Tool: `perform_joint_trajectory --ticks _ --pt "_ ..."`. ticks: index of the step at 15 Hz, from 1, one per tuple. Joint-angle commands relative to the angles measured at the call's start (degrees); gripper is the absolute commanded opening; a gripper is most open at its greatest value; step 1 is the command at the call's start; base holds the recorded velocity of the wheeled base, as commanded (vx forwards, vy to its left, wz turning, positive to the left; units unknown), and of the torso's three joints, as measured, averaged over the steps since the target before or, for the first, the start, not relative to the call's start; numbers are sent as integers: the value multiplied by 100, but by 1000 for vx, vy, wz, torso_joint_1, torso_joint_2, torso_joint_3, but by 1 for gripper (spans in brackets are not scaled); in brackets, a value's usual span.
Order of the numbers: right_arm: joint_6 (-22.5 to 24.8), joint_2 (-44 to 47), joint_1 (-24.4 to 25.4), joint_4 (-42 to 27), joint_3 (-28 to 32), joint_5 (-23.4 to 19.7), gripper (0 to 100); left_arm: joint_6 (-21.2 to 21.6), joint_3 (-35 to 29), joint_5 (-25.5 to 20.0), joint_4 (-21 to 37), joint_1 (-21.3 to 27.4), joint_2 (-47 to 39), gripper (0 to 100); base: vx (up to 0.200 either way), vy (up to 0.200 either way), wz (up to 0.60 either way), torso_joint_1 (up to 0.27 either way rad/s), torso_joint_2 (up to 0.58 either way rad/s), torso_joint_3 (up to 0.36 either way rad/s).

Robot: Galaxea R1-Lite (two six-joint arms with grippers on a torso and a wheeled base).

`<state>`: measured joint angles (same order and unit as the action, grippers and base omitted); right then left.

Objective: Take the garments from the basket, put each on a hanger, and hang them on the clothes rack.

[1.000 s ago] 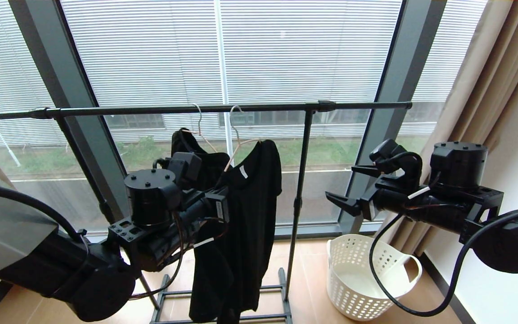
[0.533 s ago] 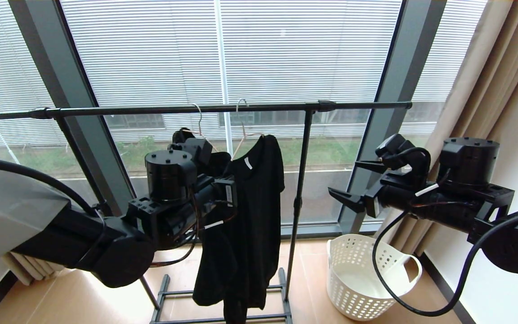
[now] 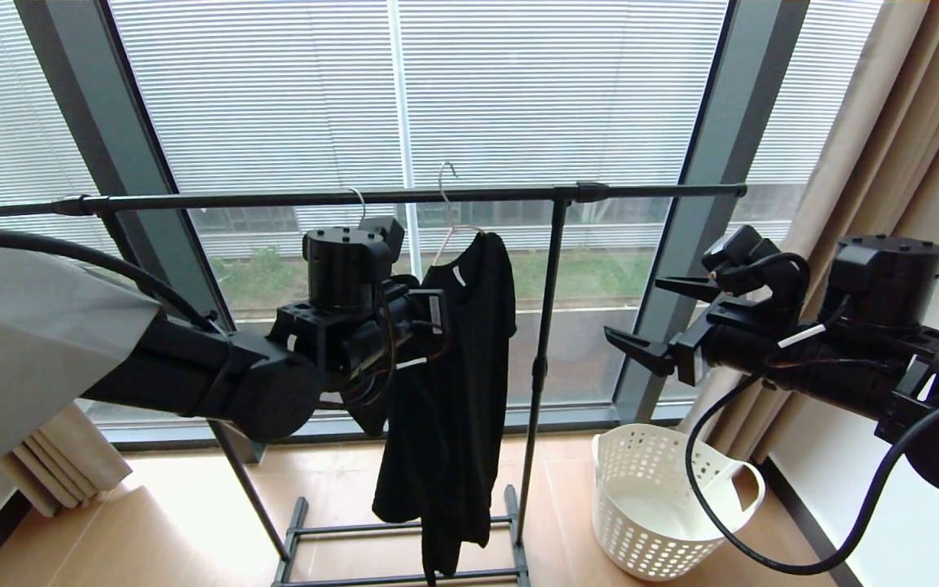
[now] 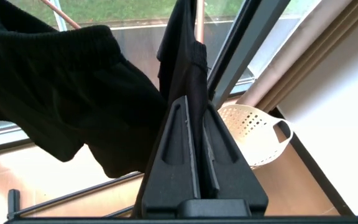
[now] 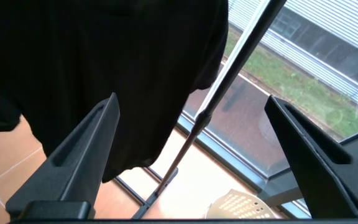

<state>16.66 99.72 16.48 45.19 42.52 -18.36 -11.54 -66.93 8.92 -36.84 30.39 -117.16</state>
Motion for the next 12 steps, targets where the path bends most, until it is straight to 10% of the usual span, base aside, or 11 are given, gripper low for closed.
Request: perform_joint_trajectory --ticks 1,12 --pt "3 -119 -5 7 -77 -1 100 -6 -602 13 230 -60 -316 0 0 0 0 0 0 0" --pt "3 -269 -172 16 -200 -1 100 -6 -1639 250 406 -174 -1177 0 0 0 0 0 0 0"
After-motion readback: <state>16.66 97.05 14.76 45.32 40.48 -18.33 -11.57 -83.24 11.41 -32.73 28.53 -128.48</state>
